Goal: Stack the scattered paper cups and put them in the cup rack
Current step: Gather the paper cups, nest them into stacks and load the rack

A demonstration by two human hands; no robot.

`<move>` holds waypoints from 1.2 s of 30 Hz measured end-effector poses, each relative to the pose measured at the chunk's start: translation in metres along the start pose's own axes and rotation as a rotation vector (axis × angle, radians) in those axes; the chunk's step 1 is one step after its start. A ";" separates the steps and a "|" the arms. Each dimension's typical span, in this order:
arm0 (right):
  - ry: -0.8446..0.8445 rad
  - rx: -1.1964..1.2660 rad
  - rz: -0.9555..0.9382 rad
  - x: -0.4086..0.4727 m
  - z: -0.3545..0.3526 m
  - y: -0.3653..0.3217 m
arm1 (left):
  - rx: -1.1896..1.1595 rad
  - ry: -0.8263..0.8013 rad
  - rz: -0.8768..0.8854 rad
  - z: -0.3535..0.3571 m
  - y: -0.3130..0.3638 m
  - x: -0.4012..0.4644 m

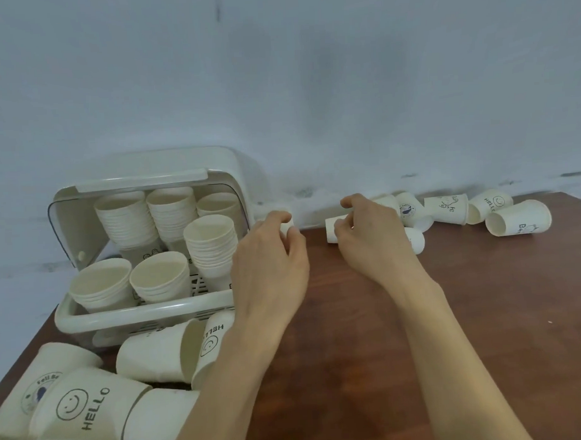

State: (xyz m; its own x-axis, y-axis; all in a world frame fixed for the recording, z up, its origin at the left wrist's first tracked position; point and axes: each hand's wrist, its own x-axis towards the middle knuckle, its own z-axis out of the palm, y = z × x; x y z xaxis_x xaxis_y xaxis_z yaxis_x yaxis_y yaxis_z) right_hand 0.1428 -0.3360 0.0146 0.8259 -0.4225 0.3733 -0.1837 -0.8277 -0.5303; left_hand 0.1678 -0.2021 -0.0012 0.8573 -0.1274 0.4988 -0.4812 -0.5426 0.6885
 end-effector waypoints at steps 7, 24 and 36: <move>-0.035 -0.006 0.122 0.008 -0.023 0.030 | 0.040 -0.046 0.038 0.004 0.010 -0.010; -0.119 -0.084 0.146 0.008 -0.022 0.066 | 0.025 -0.183 0.070 0.004 0.027 -0.018; -0.211 -0.589 0.092 0.026 0.036 0.100 | 0.016 -0.219 0.046 0.001 0.017 -0.013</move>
State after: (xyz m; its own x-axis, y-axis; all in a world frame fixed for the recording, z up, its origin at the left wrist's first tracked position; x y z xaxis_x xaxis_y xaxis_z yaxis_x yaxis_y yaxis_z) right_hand 0.1650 -0.4168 -0.0561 0.8691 -0.4693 0.1561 -0.4718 -0.8814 -0.0229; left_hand 0.1488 -0.2103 0.0034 0.8548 -0.3286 0.4017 -0.5189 -0.5453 0.6583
